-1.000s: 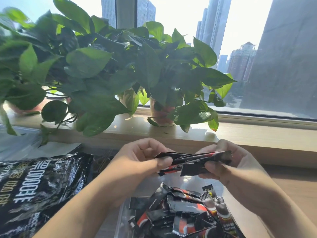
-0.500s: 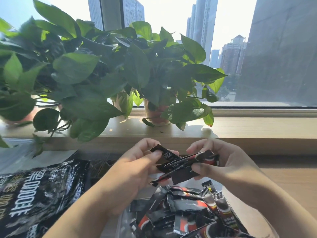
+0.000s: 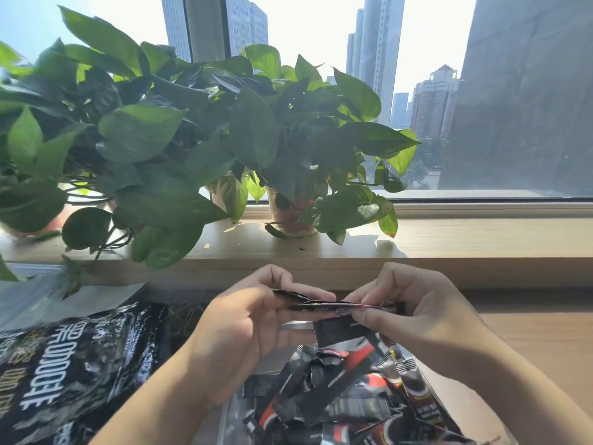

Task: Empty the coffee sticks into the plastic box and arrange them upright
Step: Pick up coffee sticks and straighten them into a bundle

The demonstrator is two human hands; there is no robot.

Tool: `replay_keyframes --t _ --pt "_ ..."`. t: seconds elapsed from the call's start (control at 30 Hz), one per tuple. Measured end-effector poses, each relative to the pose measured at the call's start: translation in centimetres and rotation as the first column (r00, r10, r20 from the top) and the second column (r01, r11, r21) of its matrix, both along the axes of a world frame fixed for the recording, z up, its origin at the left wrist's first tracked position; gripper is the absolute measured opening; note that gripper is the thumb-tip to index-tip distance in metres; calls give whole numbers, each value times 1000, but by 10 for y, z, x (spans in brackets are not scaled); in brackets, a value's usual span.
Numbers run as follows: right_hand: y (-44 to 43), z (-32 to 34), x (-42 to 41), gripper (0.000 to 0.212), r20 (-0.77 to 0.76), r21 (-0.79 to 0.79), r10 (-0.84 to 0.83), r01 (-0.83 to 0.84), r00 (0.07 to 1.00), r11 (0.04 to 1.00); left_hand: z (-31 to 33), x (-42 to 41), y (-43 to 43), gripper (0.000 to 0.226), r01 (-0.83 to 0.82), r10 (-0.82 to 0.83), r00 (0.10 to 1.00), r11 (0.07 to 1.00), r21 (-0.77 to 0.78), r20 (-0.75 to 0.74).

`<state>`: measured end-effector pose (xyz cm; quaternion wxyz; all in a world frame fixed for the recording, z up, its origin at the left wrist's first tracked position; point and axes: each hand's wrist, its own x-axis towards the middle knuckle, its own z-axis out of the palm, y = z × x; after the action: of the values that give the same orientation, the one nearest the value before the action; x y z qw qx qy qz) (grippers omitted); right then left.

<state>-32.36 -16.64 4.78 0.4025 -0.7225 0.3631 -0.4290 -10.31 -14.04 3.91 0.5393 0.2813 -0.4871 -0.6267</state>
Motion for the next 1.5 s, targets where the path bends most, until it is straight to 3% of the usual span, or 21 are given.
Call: replay_keyframes --t 0.2,0.3,0.37,0.63,0.77,0.83,0.93,1.37,1.5 --pt "0 0 2 19 -11 -12 2 -2 1000 1000 -2 -2 0 25 -1 0 1000 1000 8 23" --pt "0 1 0 17 -7 -35 -15 15 1000 999 -2 -6 6 36 -152 164 943 986 -65 290" --pt "0 1 -1 15 -15 -51 -31 30 999 998 -2 -8 8 35 -255 292 878 956 -144 379" --pt "-2 0 0 11 90 34 0 -3 996 999 -5 -8 -1 23 -384 429 881 895 -226 201" --pt "-2 0 -1 6 132 42 -13 8 991 999 -7 -2 -7 46 -433 454 890 872 -228 46" --pt "-2 1 -1 7 164 29 -5 0 986 1000 -9 -2 -9 54 -415 428 903 883 -221 14" --pt "-1 1 0 11 235 17 27 -32 972 999 -12 -2 -12 42 -355 367 930 911 -210 17" --pt "-3 -2 1 10 374 -125 84 -39 924 991 -9 -4 2 40 -124 170 975 951 -282 145" --pt "-4 -4 2 9 374 -146 76 -22 924 989 -12 -5 -2 30 -153 216 941 959 -240 261"
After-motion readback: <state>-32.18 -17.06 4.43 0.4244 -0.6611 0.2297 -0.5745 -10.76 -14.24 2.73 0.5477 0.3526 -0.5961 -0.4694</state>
